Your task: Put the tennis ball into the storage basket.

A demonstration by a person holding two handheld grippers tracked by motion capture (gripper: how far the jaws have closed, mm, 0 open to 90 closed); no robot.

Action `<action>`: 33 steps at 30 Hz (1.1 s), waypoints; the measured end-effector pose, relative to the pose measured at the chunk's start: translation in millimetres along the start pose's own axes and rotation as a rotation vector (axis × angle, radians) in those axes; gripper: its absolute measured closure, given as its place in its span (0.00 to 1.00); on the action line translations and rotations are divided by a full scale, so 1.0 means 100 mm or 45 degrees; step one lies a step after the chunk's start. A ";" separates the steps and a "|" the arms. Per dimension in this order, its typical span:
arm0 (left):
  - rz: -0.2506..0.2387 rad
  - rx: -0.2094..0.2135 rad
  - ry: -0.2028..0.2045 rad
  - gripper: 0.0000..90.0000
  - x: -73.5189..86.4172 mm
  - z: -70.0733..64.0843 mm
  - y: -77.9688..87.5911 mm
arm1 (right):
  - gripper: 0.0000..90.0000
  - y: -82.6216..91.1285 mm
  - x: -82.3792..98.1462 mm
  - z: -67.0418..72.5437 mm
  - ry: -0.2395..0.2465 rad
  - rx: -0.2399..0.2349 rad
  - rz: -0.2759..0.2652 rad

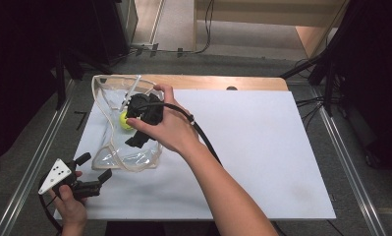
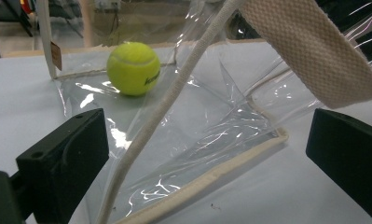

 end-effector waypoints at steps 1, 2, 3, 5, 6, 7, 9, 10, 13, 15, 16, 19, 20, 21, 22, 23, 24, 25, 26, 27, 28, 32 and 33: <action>0.000 0.003 -0.001 0.00 0.00 0.00 0.00 | 0.00 0.02 0.01 -0.01 0.001 0.010 -0.001; 0.000 0.002 -0.002 0.00 0.00 0.00 0.00 | 0.00 0.04 0.02 -0.01 -0.001 0.009 -0.001; 0.002 0.002 -0.004 0.00 0.00 0.00 0.00 | 0.00 0.06 0.03 -0.01 0.003 0.013 -0.005; 0.005 0.002 -0.006 0.00 0.00 0.00 0.00 | 0.00 0.09 0.06 -0.02 -0.010 0.023 -0.005; 0.005 0.003 -0.008 0.00 0.00 0.00 0.00 | 0.00 0.11 0.07 -0.03 -0.013 0.026 -0.004; 0.006 0.002 -0.008 0.00 0.00 0.00 0.00 | 0.00 0.13 0.09 -0.04 -0.018 0.036 -0.008; 0.004 0.001 -0.007 0.00 0.00 0.00 0.00 | 0.00 0.16 0.12 -0.05 -0.019 0.034 -0.016; 0.005 0.001 -0.007 0.00 0.00 0.00 0.00 | 0.00 0.18 0.14 -0.05 -0.024 0.039 -0.012; 0.004 0.001 -0.006 0.00 0.00 0.00 0.00 | 0.00 0.21 0.19 -0.06 -0.035 0.041 -0.011; 0.005 0.001 -0.006 0.00 0.00 0.00 0.00 | 0.00 0.23 0.22 -0.07 -0.033 0.048 -0.010; 0.004 0.001 -0.005 0.00 0.00 -0.01 0.00 | 0.00 0.25 0.24 -0.07 -0.040 0.049 -0.011; 0.005 0.002 -0.007 0.00 0.00 -0.01 0.00 | 0.00 0.28 0.27 -0.08 -0.052 0.055 -0.015; 0.005 0.001 -0.006 0.00 0.00 0.00 0.00 | 0.00 0.28 0.29 -0.09 -0.046 0.055 -0.018; 0.005 0.001 -0.007 0.00 0.00 0.00 0.00 | 0.00 0.28 0.30 -0.09 -0.055 0.055 -0.015; 0.005 0.000 -0.006 0.00 0.00 0.00 0.00 | 0.00 0.29 0.32 -0.09 -0.054 0.059 -0.006; 0.006 0.001 -0.007 0.00 0.00 0.00 0.00 | 0.00 0.29 0.33 -0.09 -0.054 0.058 -0.014; 0.005 0.000 -0.007 0.00 0.00 0.00 0.00 | 0.00 0.30 0.35 -0.10 -0.057 0.062 -0.006; 0.008 0.000 -0.009 0.00 0.01 0.00 0.00 | 0.00 0.30 0.36 -0.10 -0.056 0.063 -0.010; 0.007 -0.001 -0.008 0.00 0.01 -0.01 0.00 | 0.00 0.31 0.38 -0.10 -0.065 0.066 -0.008; 0.008 0.001 -0.010 0.00 0.01 -0.01 0.00 | 0.00 0.31 0.39 -0.10 -0.060 0.063 -0.013; 0.008 0.000 -0.010 0.00 0.01 -0.01 0.00 | 0.00 0.32 0.41 -0.10 -0.073 0.068 -0.011; 0.007 -0.001 -0.012 0.00 0.01 -0.01 0.00 | 0.00 0.35 0.46 -0.12 -0.071 0.074 -0.021; 0.007 0.000 -0.012 0.00 0.01 -0.01 0.00 | 0.00 0.36 0.48 -0.13 -0.076 0.077 -0.011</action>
Point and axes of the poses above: each handheld gripper's, and its own axes: y roughly backward along the jaws, x roughly out of its underside, z roughly to its left, the point moved 9 cm from there along -y, roughly forward along the jaws, and after that the axes turned 14 degrees about -z, right-handed, at the moved point
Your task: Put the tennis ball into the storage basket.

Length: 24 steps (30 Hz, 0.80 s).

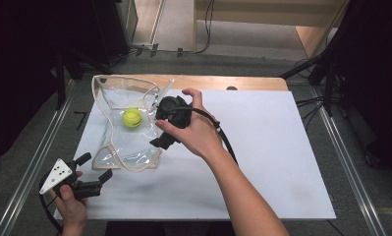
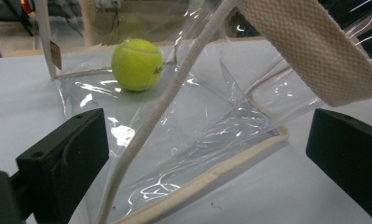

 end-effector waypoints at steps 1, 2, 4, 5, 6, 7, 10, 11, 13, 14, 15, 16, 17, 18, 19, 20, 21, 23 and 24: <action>0.000 0.000 0.000 0.00 0.00 0.00 0.00 | 0.00 0.01 0.01 0.00 -0.008 0.003 -0.004; 0.001 0.000 0.000 0.00 0.00 0.00 0.00 | 0.00 0.01 0.03 -0.01 -0.008 0.006 -0.009; 0.000 0.000 0.000 0.00 0.00 0.00 0.00 | 0.00 0.02 0.06 -0.02 -0.015 0.009 -0.006; 0.001 0.000 0.000 0.00 0.00 0.00 0.00 | 0.00 0.03 0.08 -0.03 -0.019 0.010 -0.007; 0.002 0.001 0.000 0.00 0.00 0.00 0.00 | 0.00 0.03 0.10 -0.03 -0.020 0.016 -0.014; 0.000 0.002 0.000 0.00 0.00 0.00 0.00 | 0.00 0.03 0.12 -0.03 -0.023 0.017 -0.005; 0.001 0.000 0.000 0.00 0.00 0.00 0.00 | 0.00 0.04 0.18 -0.05 -0.025 0.019 0.004; 0.002 0.000 -0.001 0.00 0.00 0.00 0.00 | 0.00 0.05 0.21 -0.05 -0.029 0.024 0.001; 0.002 0.000 -0.001 0.00 0.00 0.00 0.00 | 0.00 0.07 0.25 -0.06 -0.038 0.027 0.002; 0.001 0.000 0.000 0.00 0.00 0.00 0.00 | 0.00 0.08 0.27 -0.07 -0.044 0.030 0.001; 0.002 -0.001 0.000 0.00 0.00 0.00 0.00 | 0.00 0.09 0.29 -0.08 -0.041 0.031 -0.002; 0.002 0.001 -0.001 0.00 0.00 0.00 0.00 | 0.00 0.10 0.30 -0.08 -0.046 0.034 -0.004; 0.005 0.002 -0.003 0.00 0.00 0.00 0.00 | 0.00 0.12 0.32 -0.08 -0.055 0.039 -0.007; 0.005 0.002 -0.004 0.00 0.00 0.00 0.00 | 0.00 0.12 0.33 -0.10 -0.043 0.036 -0.012; 0.004 0.001 -0.003 0.00 0.00 0.00 0.00 | 0.00 0.13 0.35 -0.11 -0.044 0.044 -0.022; 0.004 0.001 -0.003 0.00 0.00 0.00 0.00 | 0.00 0.15 0.37 -0.10 -0.054 0.046 -0.013; 0.004 0.001 -0.003 0.00 0.00 0.00 0.00 | 0.00 0.16 0.39 -0.11 -0.061 0.046 -0.015; 0.004 0.002 -0.004 0.00 0.00 0.00 0.00 | 0.00 0.17 0.43 -0.12 -0.062 0.054 -0.016; 0.004 0.002 -0.004 0.00 0.00 0.00 0.00 | 0.00 0.17 0.45 -0.12 -0.067 0.054 -0.020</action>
Point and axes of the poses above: each handheld gripper's, and its own axes: y roughly backward along the jaws, x roughly out of its underside, z roughly to its left, the point moved 9 cm from there along -y, roughly forward along the jaws, and after that the axes turned 14 degrees about -z, right-handed, at the moved point
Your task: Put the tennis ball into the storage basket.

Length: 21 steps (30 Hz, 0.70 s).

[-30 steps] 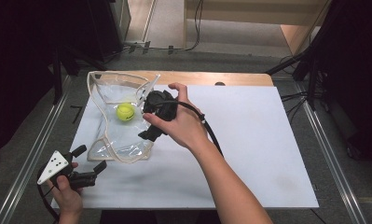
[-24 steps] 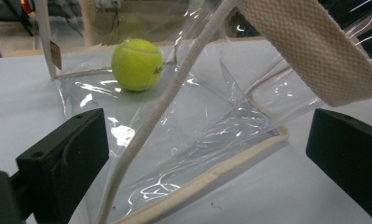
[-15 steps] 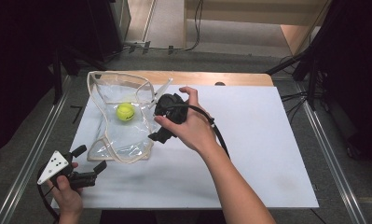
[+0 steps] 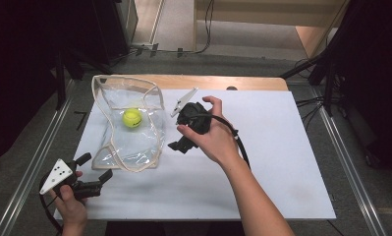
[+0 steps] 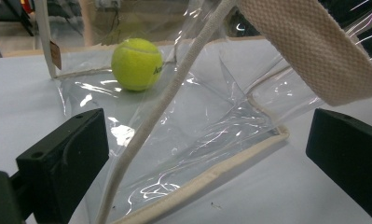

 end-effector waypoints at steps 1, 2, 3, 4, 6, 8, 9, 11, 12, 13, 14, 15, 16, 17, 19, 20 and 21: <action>0.000 0.000 0.000 0.00 0.00 0.00 0.00 | 0.00 0.00 0.02 0.00 -0.007 0.003 -0.001; 0.001 0.000 0.000 0.00 0.00 0.00 0.00 | 0.00 0.01 0.04 -0.01 -0.010 0.003 0.000; 0.000 0.000 0.000 0.00 0.00 0.00 0.00 | 0.00 0.01 0.06 -0.02 -0.015 0.005 -0.007; 0.000 0.000 0.001 0.00 0.00 0.00 0.00 | 0.00 0.02 0.08 -0.02 -0.016 0.006 -0.008; 0.000 -0.001 0.001 0.00 0.00 0.00 0.00 | 0.00 0.02 0.12 -0.04 -0.020 0.012 -0.006; 0.000 -0.001 0.002 0.00 0.00 0.00 0.00 | 0.00 0.03 0.16 -0.05 -0.030 0.018 -0.009; 0.000 -0.001 0.002 0.00 0.00 0.00 0.00 | 0.00 0.04 0.17 -0.06 -0.032 0.026 -0.007; 0.001 0.000 0.001 0.00 0.00 0.00 0.00 | 0.00 0.05 0.21 -0.07 -0.034 0.033 -0.007; 0.001 0.000 0.000 0.00 0.00 0.00 0.00 | 0.00 0.05 0.23 -0.08 -0.035 0.038 -0.005; 0.001 0.000 0.000 0.00 0.00 0.00 0.00 | 0.00 0.05 0.26 -0.08 -0.046 0.047 0.006; 0.001 0.000 0.001 0.00 0.00 0.00 0.00 | 0.00 0.05 0.27 -0.09 -0.043 0.042 0.001; 0.001 0.000 0.001 0.00 0.00 0.00 0.00 | 0.00 0.04 0.30 -0.09 -0.050 0.042 0.000; 0.000 0.000 0.001 0.00 0.00 0.00 0.00 | 0.00 0.04 0.31 -0.09 -0.055 0.040 0.002; 0.000 0.000 0.001 0.00 0.00 0.00 0.00 | 0.00 0.04 0.33 -0.10 -0.053 0.044 0.006; 0.000 -0.001 0.001 0.00 0.00 0.00 0.00 | 0.00 0.04 0.36 -0.09 -0.059 0.043 0.004; 0.000 -0.001 0.001 0.00 0.00 0.00 0.00 | 0.00 0.04 0.38 -0.09 -0.063 0.046 0.001; 0.000 -0.001 0.001 0.00 0.00 0.00 0.00 | 0.00 0.05 0.40 -0.09 -0.070 0.047 0.006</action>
Point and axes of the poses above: each handheld gripper's, and its own axes: y roughly backward along the jaws, x roughly out of its underside, z roughly to its left, the point moved 9 cm from there along -y, roughly forward along the jaws, and after that the axes turned 14 degrees about -z, right-handed, at the moved point
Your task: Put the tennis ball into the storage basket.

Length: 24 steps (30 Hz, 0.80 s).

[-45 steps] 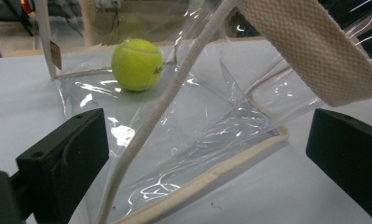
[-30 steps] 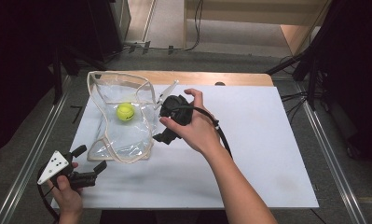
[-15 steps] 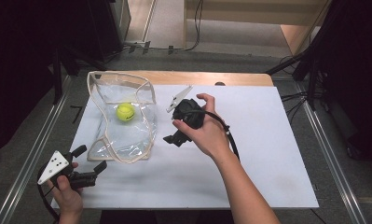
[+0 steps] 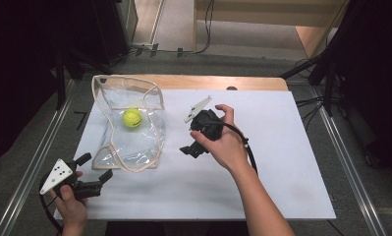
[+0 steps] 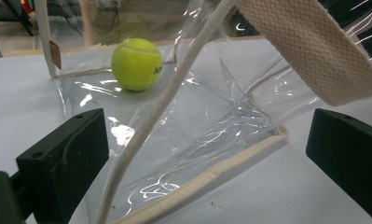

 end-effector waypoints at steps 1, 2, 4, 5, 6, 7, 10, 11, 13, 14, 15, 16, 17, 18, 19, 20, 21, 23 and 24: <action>0.000 0.000 0.000 0.00 0.00 0.00 0.00 | 0.00 0.00 0.02 0.00 -0.005 0.001 -0.001; 0.001 0.001 0.000 0.00 0.00 0.00 0.00 | 0.00 0.00 0.04 -0.01 -0.005 0.004 -0.001; 0.001 0.000 -0.001 0.00 0.00 0.00 0.00 | 0.00 0.01 0.07 -0.01 -0.014 0.006 -0.005; 0.000 -0.001 0.000 0.00 0.00 0.00 0.00 | 0.00 0.01 0.08 -0.02 -0.010 0.005 -0.012; 0.001 0.000 0.000 0.00 0.00 0.00 0.00 | 0.00 0.01 0.09 -0.02 -0.018 0.010 -0.016; 0.001 0.000 0.000 0.00 0.00 0.00 0.00 | 0.00 0.01 0.10 -0.02 -0.020 0.011 -0.016; 0.002 -0.001 0.000 0.00 0.00 0.00 0.00 | 0.00 0.02 0.15 -0.03 -0.033 0.017 -0.019; 0.002 -0.001 -0.001 0.00 0.00 0.00 0.00 | 0.00 0.02 0.16 -0.03 -0.032 0.012 -0.023; 0.001 0.001 0.001 0.00 0.00 0.00 0.00 | 0.00 0.02 0.20 -0.04 -0.040 0.017 -0.025; 0.001 0.000 0.001 0.00 0.00 0.00 0.00 | 0.00 0.02 0.21 -0.04 -0.042 0.019 -0.026; 0.001 0.000 0.001 0.00 0.00 0.00 0.00 | 0.00 0.02 0.22 -0.04 -0.043 0.020 -0.033; 0.001 0.000 0.000 0.00 0.00 0.00 0.00 | 0.00 0.03 0.24 -0.04 -0.051 0.021 -0.034; 0.002 -0.001 0.000 0.00 0.00 0.00 0.00 | 0.00 0.03 0.25 -0.04 -0.053 0.024 -0.037; 0.001 -0.001 0.000 0.00 0.00 0.00 0.00 | 0.00 0.04 0.27 -0.05 -0.055 0.027 -0.041; 0.002 0.000 -0.001 0.00 0.00 0.00 0.00 | 0.00 0.04 0.28 -0.05 -0.060 0.029 -0.042; 0.003 0.000 -0.002 0.00 0.00 0.00 0.00 | 0.00 0.05 0.30 -0.05 -0.062 0.032 -0.044; 0.003 0.001 -0.002 0.00 0.00 0.00 0.00 | 0.00 0.05 0.33 -0.06 -0.064 0.038 -0.047; 0.002 0.000 -0.002 0.00 0.00 0.00 0.00 | 0.00 0.07 0.38 -0.07 -0.079 0.046 -0.057; 0.001 -0.001 0.000 0.00 0.00 0.00 0.00 | 0.00 0.08 0.40 -0.07 -0.082 0.049 -0.057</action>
Point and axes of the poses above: each handheld gripper's, and its own axes: y roughly backward along the jaws, x roughly out of its underside, z roughly to its left, the point moved 9 cm from there along -y, roughly forward along the jaws, and after that the axes turned 14 degrees about -z, right-handed, at the moved point
